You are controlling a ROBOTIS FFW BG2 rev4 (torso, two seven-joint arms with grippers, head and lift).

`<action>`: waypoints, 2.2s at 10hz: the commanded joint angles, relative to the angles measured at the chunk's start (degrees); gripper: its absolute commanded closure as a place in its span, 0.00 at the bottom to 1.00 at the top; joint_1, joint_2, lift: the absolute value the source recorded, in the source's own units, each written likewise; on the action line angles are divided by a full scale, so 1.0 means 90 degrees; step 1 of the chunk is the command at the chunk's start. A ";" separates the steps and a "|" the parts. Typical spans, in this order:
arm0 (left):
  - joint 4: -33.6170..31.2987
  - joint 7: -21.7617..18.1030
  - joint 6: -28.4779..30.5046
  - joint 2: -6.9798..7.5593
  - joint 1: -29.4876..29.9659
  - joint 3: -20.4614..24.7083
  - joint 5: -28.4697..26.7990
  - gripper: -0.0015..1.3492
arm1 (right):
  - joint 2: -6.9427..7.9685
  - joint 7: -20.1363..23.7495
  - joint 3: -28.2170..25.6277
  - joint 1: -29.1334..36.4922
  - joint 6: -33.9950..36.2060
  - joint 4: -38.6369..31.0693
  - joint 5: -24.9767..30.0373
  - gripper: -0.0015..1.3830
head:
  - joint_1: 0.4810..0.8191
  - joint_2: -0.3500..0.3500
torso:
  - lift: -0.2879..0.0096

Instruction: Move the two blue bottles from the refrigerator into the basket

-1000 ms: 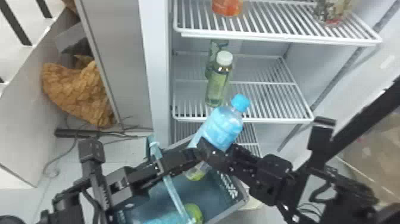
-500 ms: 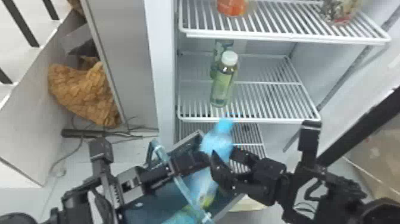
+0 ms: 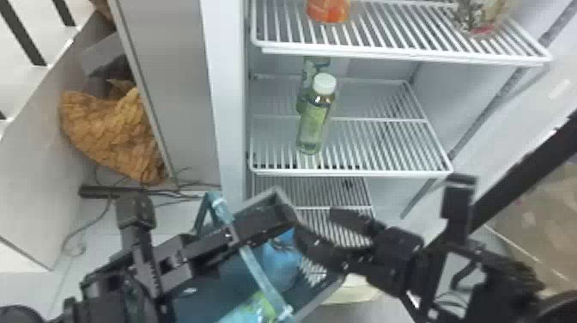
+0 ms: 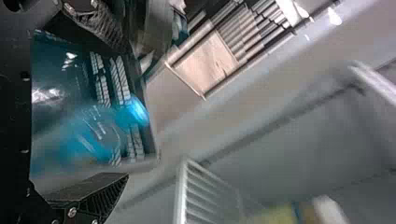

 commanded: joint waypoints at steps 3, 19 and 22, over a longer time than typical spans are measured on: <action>0.0009 0.0009 0.0003 0.0011 0.0009 0.0007 -0.0007 0.88 | 0.0105 0.0098 -0.0538 0.0678 -0.1881 0.0272 0.0053 0.10 | 0.63 0.21 | 0.24; 0.0009 0.0039 0.0003 0.0021 0.0180 0.0197 -0.0032 0.88 | 0.1003 -0.0078 -0.2049 0.3162 -0.5694 0.0709 0.0408 0.10 | 0.63 0.00 | 0.24; 0.0009 0.0039 -0.0013 0.0002 0.0180 0.0235 -0.0032 0.88 | 0.1091 -0.0078 -0.2125 0.3225 -0.5740 0.0725 0.0408 0.10 | 0.63 0.00 | 0.24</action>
